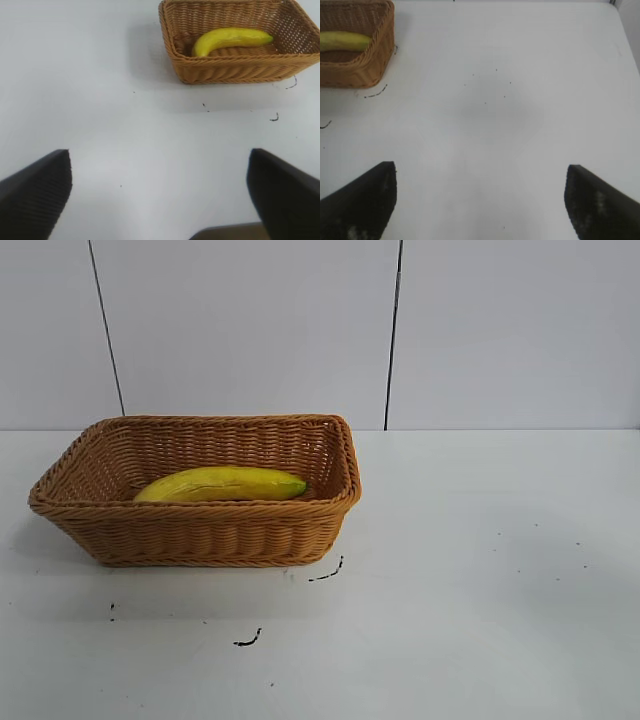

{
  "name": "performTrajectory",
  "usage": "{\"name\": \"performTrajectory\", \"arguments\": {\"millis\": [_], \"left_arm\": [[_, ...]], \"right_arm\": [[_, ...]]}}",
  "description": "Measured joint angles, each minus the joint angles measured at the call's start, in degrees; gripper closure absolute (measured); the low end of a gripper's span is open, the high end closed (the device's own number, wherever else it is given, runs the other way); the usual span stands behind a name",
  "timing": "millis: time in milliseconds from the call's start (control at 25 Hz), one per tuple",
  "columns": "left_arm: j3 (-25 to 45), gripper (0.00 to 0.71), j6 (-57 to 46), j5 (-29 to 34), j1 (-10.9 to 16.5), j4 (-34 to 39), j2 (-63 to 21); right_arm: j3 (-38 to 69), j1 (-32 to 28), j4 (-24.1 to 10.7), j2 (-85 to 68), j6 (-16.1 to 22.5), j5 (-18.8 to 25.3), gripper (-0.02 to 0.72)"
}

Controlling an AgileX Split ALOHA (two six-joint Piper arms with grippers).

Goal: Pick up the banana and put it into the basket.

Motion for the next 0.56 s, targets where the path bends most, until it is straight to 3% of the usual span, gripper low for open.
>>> {"name": "performTrajectory", "arguments": {"millis": [560], "left_arm": [[0.00, 0.020, 0.00, 0.00, 0.00, 0.05, 0.00]], "right_arm": [[0.00, 0.00, 0.11, -3.09, 0.00, 0.00, 0.066]]}}
